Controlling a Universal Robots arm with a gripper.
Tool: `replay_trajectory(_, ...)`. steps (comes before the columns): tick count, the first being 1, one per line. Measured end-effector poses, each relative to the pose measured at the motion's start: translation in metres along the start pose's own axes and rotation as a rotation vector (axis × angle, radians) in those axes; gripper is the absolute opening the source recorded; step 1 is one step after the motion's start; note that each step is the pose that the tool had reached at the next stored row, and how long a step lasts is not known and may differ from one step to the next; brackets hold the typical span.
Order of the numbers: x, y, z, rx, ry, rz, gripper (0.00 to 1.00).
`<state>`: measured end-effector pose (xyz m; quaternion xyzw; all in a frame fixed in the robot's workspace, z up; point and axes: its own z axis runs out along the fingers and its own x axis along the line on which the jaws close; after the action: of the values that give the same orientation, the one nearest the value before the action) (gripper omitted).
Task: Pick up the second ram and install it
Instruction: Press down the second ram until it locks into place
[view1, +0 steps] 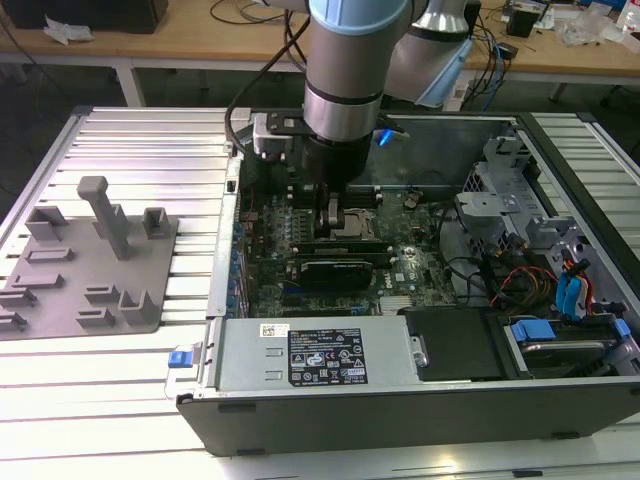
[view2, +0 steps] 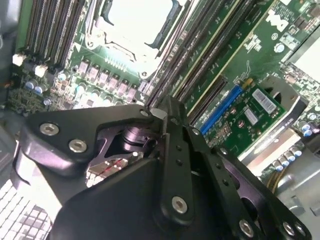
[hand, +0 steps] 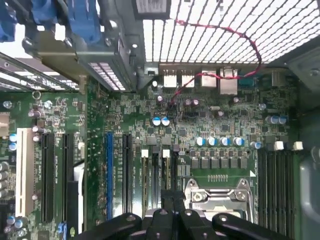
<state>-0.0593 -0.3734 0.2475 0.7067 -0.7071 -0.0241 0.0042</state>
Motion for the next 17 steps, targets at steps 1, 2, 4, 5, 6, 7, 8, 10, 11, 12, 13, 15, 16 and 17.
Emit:
replay_trajectory(1, 0.0000, -0.0009, -0.0001, -0.0002, 0.0003, 0.000, 0.08)
replay_trajectory(2, 0.0000, -0.0031, -0.0001, -0.0001, 0.0003, 0.000, 0.08)
replay_trajectory(4, 0.0000, -0.0098, -0.0003, -0.0002, 0.0003, 0.000, 0.08)
replay_trajectory(5, 0.0000, -0.0139, -0.0005, -0.0004, 0.0003, 0.000, 0.08)
replay_trajectory(6, 0.0000, -0.0196, -0.0007, -0.0007, 0.0003, 0.000, 0.08)
replay_trajectory(7, 0.0000, -0.0260, -0.0009, -0.0011, 0.0002, 0.000, 0.08)
replay_trajectory(8, 0.0000, -0.0299, -0.0011, -0.0012, 0.0003, 0.000, 0.08)
replay_trajectory(10, 0.0000, -0.0372, -0.0013, -0.0015, 0.0003, 0.000, 0.08)
replay_trajectory(11, 0.0000, -0.0411, -0.0014, -0.0016, 0.0002, 0.000, 0.08)
replay_trajectory(12, -0.0001, -0.0415, -0.0016, -0.0017, 0.0001, 0.000, 0.08)
replay_trajectory(13, -0.0001, -0.0415, -0.0019, -0.0016, 0.0001, 0.000, 0.08)
replay_trajectory(15, 0.0000, -0.0415, -0.0020, -0.0017, 0.0001, 0.000, 0.08)
replay_trajectory(16, 0.0000, -0.0415, -0.0021, -0.0017, 0.0002, 0.000, 0.08)
replay_trajectory(17, 0.0000, -0.0415, -0.0021, -0.0017, 0.0002, 0.000, 0.08)
